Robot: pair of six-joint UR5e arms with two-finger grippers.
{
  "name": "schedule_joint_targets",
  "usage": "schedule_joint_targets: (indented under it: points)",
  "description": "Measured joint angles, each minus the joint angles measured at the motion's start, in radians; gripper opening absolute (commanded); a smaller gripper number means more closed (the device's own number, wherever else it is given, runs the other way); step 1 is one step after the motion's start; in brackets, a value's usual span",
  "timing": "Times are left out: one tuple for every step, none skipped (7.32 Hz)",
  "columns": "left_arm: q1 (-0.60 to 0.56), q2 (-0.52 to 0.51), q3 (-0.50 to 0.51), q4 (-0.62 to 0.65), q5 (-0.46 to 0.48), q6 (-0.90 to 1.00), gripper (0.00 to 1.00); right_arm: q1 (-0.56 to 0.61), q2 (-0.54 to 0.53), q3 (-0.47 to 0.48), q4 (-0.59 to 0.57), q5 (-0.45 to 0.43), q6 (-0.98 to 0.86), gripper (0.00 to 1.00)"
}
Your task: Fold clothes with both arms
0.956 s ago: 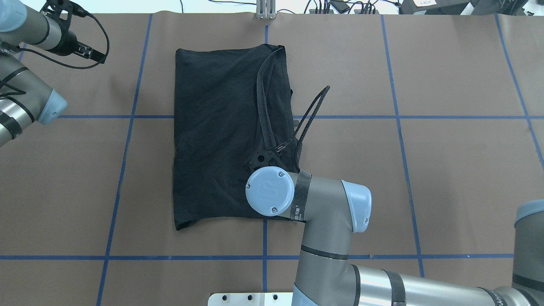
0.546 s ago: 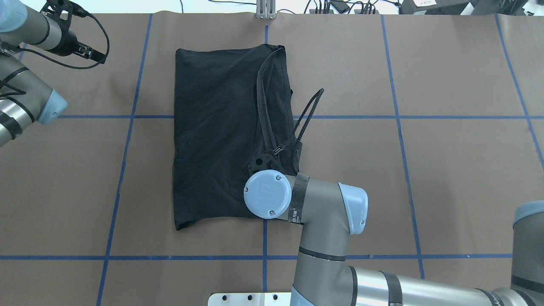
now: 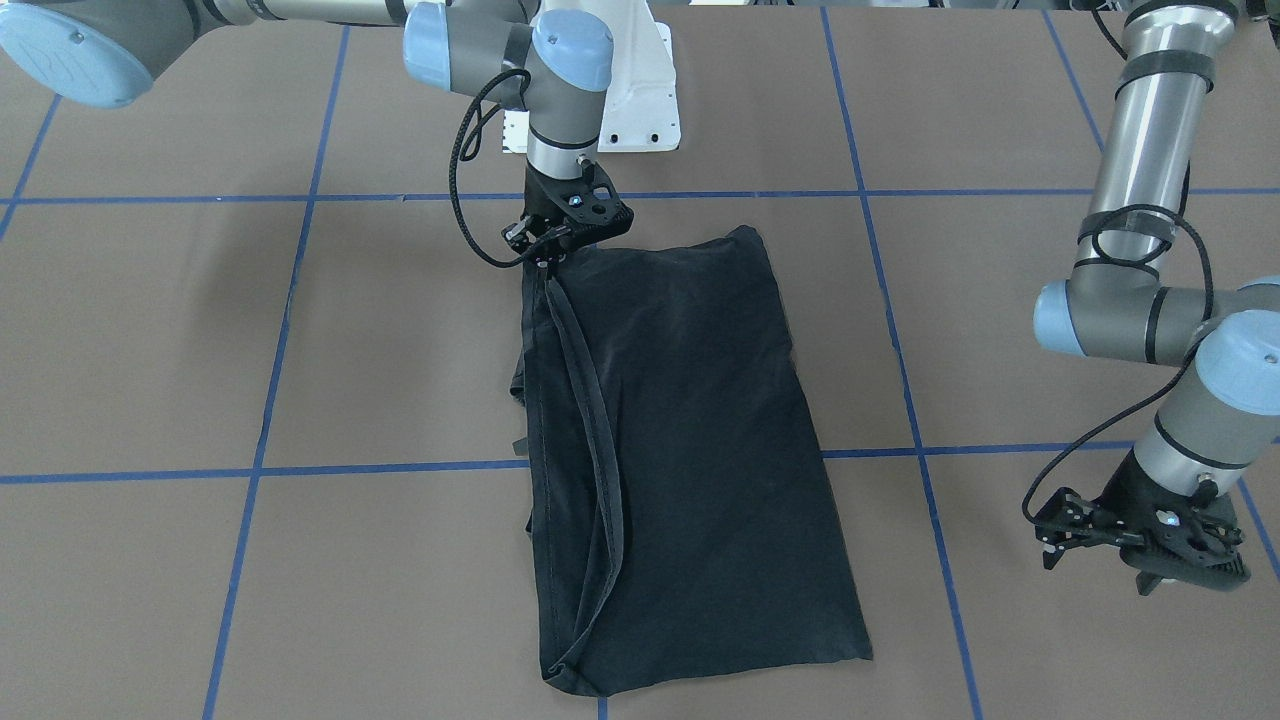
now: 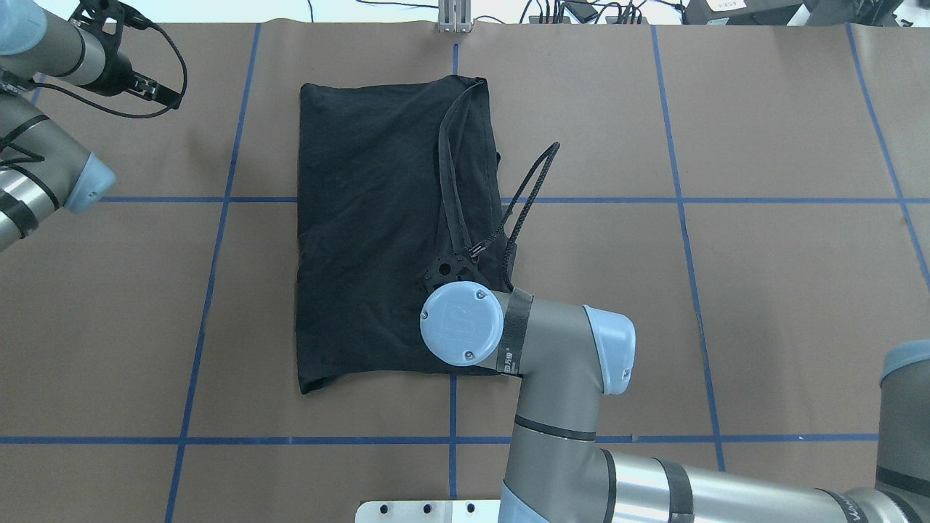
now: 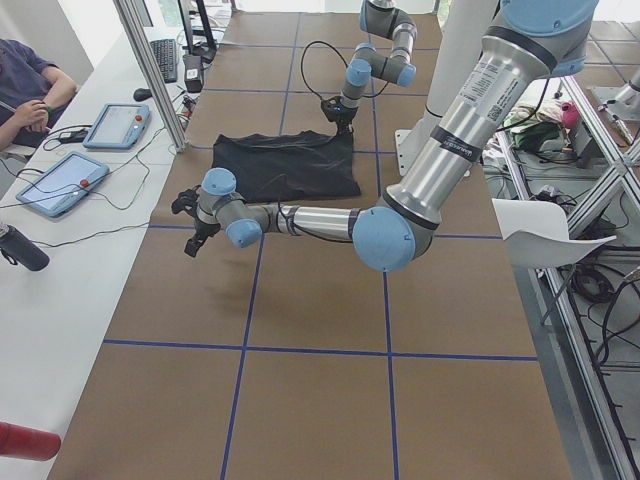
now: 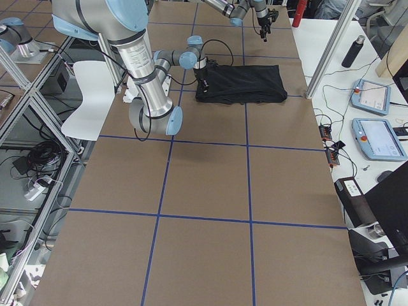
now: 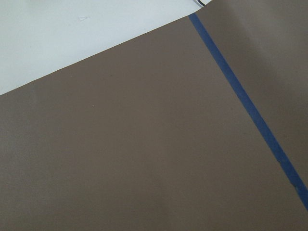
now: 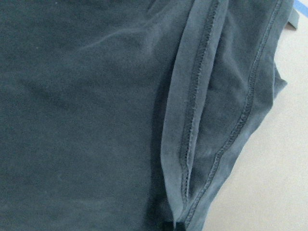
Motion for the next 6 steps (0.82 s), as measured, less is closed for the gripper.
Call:
schedule_joint_targets:
  points:
    - [0.000,0.000,0.000,0.000,0.000,0.000,1.00,0.001,-0.025,0.025,-0.001,0.001,0.003,0.00]
    - [0.000,-0.001,0.000,0.000,0.000,-0.001,1.00,0.001,-0.072,0.070,-0.001,0.002,0.007,0.00]
    - [0.000,-0.001,0.000,0.000,0.000,-0.001,1.00,-0.001,-0.129,0.124,0.000,0.003,0.018,0.00]
    - [0.000,-0.001,0.000,0.000,0.000,-0.001,1.00,-0.012,-0.176,0.164,0.003,0.005,0.049,0.49]
    - [0.000,-0.001,0.000,0.000,0.001,-0.002,1.00,-0.032,-0.202,0.182,0.006,0.005,0.097,0.99]
    - [0.000,-0.002,0.000,0.000,0.001,-0.001,1.00,-0.045,-0.210,0.186,0.008,0.005,0.135,1.00]
